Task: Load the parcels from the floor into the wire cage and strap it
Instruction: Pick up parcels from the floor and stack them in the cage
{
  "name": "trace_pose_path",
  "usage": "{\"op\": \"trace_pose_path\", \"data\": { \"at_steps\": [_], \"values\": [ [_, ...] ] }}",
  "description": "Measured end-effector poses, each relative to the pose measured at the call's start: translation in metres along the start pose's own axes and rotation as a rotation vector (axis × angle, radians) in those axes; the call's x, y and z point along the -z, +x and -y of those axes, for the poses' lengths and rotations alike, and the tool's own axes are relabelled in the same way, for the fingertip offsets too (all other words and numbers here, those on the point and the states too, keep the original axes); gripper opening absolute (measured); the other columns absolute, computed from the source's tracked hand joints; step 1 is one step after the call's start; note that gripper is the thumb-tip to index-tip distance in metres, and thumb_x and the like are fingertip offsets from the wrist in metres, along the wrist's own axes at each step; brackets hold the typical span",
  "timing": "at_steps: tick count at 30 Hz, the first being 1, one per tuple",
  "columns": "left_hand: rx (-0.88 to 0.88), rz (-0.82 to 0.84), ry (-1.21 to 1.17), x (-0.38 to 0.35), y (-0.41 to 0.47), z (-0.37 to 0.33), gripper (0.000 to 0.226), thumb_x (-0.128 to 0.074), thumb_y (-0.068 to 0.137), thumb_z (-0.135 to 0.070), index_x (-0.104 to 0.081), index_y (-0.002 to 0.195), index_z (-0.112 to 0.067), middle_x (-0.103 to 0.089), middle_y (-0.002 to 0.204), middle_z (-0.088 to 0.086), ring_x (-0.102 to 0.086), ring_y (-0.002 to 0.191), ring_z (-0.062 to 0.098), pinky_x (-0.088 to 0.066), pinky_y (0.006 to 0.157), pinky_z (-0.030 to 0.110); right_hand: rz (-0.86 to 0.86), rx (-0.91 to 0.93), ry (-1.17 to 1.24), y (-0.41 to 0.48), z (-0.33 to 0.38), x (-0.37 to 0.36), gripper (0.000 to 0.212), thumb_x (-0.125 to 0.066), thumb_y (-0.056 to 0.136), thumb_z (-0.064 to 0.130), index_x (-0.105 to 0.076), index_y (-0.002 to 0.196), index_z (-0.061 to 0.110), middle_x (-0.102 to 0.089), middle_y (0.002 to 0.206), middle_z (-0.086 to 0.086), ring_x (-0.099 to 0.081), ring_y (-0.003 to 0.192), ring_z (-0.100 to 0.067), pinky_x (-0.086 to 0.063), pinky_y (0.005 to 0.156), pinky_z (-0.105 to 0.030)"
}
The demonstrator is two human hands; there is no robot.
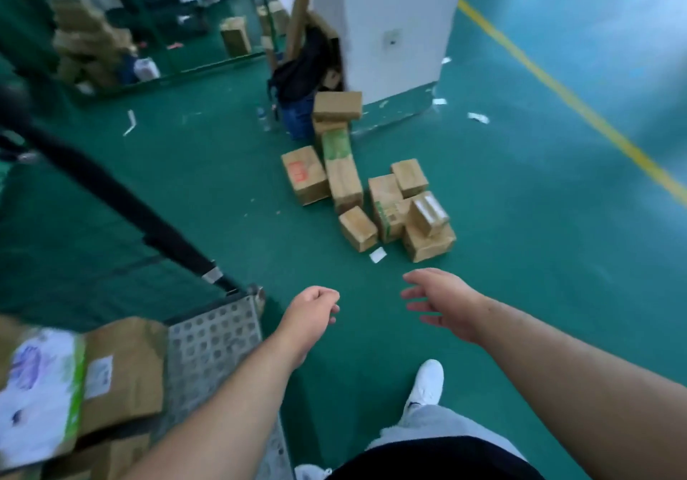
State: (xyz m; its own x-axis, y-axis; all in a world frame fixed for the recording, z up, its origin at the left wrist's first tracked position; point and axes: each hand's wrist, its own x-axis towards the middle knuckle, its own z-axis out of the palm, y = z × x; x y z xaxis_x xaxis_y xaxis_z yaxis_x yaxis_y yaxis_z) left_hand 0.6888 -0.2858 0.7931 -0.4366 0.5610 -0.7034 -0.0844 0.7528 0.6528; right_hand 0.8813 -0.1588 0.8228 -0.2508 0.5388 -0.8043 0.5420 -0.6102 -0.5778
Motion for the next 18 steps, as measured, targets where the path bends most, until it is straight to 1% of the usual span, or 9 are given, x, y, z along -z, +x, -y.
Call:
{"op": "trace_pose_path", "data": {
  "at_steps": [1, 3, 7, 9, 13, 16, 18],
  "values": [
    [-0.007, 0.029, 0.037, -0.029, 0.011, -0.022, 0.018, -0.056, 0.099, -0.035, -0.067, 0.101, -0.021, -0.072, 0.104, 0.001, -0.066, 0.088, 0.016, -0.046, 0.078, 0.032, -0.016, -0.018, 0.025, 0.010, 0.001, 0.033, 0.019, -0.055, 0.102, 0.037, -0.060, 0.116, 0.025, -0.070, 0.111, 0.000, -0.068, 0.103, -0.020, -0.050, 0.094, -0.040],
    [-0.011, 0.075, 0.079, -0.067, 0.023, -0.052, 0.019, -0.055, 0.099, -0.036, -0.067, 0.103, -0.021, -0.072, 0.106, 0.000, -0.067, 0.090, 0.016, -0.047, 0.079, 0.031, -0.034, -0.025, 0.044, 0.028, 0.004, 0.078, 0.020, -0.054, 0.102, 0.036, -0.059, 0.118, 0.024, -0.070, 0.112, -0.001, -0.067, 0.104, -0.020, -0.050, 0.095, -0.039],
    [-0.002, 0.138, 0.147, -0.140, 0.052, -0.112, 0.020, -0.055, 0.101, -0.036, -0.067, 0.106, -0.021, -0.071, 0.108, 0.000, -0.068, 0.093, 0.017, -0.049, 0.081, 0.031, -0.098, -0.043, 0.097, 0.065, 0.016, 0.170, 0.025, -0.052, 0.102, 0.037, -0.056, 0.123, 0.023, -0.068, 0.113, 0.000, -0.065, 0.105, -0.019, -0.049, 0.090, -0.037],
    [0.008, 0.139, 0.148, -0.157, 0.058, -0.129, 0.020, -0.056, 0.101, -0.037, -0.067, 0.106, -0.022, -0.072, 0.107, 0.000, -0.068, 0.093, 0.017, -0.048, 0.080, 0.030, -0.120, -0.063, 0.120, 0.077, 0.020, 0.198, 0.029, -0.052, 0.101, 0.038, -0.055, 0.126, 0.023, -0.068, 0.114, 0.001, -0.065, 0.105, -0.019, -0.049, 0.089, -0.036],
    [0.047, 0.147, 0.150, -0.185, 0.079, -0.157, 0.020, -0.055, 0.102, -0.036, -0.068, 0.108, -0.021, -0.073, 0.108, 0.002, -0.068, 0.092, 0.019, -0.048, 0.079, 0.032, -0.100, -0.077, 0.116, 0.103, 0.038, 0.240, 0.030, -0.053, 0.101, 0.038, -0.056, 0.127, 0.023, -0.069, 0.115, 0.000, -0.066, 0.106, -0.018, -0.049, 0.089, -0.036],
    [0.069, 0.124, 0.164, -0.193, 0.101, -0.174, 0.021, -0.055, 0.102, -0.035, -0.066, 0.110, -0.019, -0.071, 0.108, 0.003, -0.066, 0.091, 0.020, -0.048, 0.079, 0.034, -0.098, -0.068, 0.109, 0.122, 0.051, 0.254, 0.027, -0.053, 0.101, 0.037, -0.057, 0.124, 0.024, -0.069, 0.114, 0.000, -0.066, 0.105, -0.019, -0.049, 0.091, -0.037],
    [0.091, 0.108, 0.148, -0.200, 0.119, -0.185, 0.022, -0.055, 0.102, -0.035, -0.066, 0.112, -0.018, -0.070, 0.109, 0.005, -0.066, 0.092, 0.021, -0.049, 0.080, 0.036, -0.081, -0.070, 0.101, 0.135, 0.058, 0.261, 0.025, -0.052, 0.101, 0.036, -0.058, 0.122, 0.024, -0.069, 0.113, 0.001, -0.066, 0.105, -0.018, -0.049, 0.090, -0.036]
  ]
}}
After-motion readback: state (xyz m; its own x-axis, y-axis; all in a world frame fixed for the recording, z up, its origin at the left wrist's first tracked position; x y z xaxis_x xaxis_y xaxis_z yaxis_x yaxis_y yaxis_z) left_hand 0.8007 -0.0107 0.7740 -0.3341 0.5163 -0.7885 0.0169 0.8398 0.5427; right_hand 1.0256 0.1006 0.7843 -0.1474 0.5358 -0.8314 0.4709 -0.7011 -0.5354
